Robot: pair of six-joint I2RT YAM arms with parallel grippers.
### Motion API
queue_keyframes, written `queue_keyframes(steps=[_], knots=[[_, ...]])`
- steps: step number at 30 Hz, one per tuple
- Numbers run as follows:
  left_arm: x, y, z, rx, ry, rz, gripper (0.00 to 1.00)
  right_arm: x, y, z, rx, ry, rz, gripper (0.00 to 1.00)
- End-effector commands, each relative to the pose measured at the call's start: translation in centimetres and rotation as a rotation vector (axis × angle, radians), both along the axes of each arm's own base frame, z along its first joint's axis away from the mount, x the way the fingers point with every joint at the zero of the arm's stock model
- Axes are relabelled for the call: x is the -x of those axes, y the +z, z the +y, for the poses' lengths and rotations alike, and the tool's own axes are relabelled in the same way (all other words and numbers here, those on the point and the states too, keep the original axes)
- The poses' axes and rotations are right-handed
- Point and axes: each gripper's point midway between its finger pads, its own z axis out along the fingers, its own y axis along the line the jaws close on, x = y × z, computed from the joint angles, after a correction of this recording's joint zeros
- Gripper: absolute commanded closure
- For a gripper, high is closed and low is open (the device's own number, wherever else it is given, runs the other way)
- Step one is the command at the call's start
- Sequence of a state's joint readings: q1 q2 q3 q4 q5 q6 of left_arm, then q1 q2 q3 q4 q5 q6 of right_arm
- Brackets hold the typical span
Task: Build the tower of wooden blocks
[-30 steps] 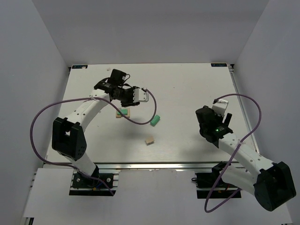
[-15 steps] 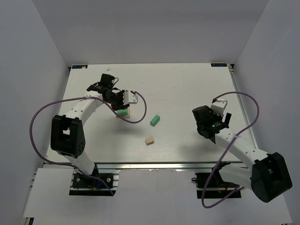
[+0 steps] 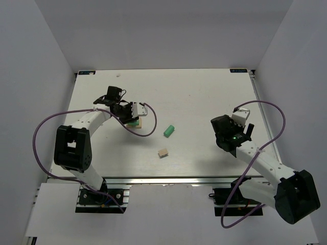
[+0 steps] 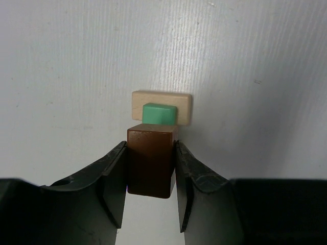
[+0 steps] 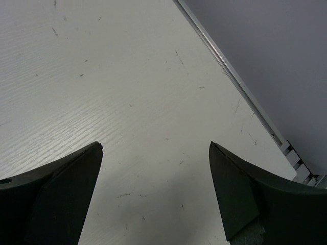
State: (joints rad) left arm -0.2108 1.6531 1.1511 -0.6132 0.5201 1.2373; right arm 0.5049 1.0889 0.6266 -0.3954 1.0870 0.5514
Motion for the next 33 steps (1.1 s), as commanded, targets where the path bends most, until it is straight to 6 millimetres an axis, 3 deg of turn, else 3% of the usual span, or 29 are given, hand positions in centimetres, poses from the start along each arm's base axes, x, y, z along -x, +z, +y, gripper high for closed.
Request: queue_keyframes(steps=[1,16,33], knots=[[-0.7,1.6,-0.5,0.05,-0.007,-0.054,0.79,-0.5,2.3,-0.3,-0.017,-0.046,-0.088,0.11],[-0.8,0.3,-0.4,0.047,-0.038,-0.014,0.77,0.5,3.3,-1.6,0.04,-0.091,-0.085,0.11],[-0.6,-0.9,-0.1,0.066,-0.056,0.007,0.75,0.6,3.8,-1.6,0.034,-0.09,-0.096,0.11]])
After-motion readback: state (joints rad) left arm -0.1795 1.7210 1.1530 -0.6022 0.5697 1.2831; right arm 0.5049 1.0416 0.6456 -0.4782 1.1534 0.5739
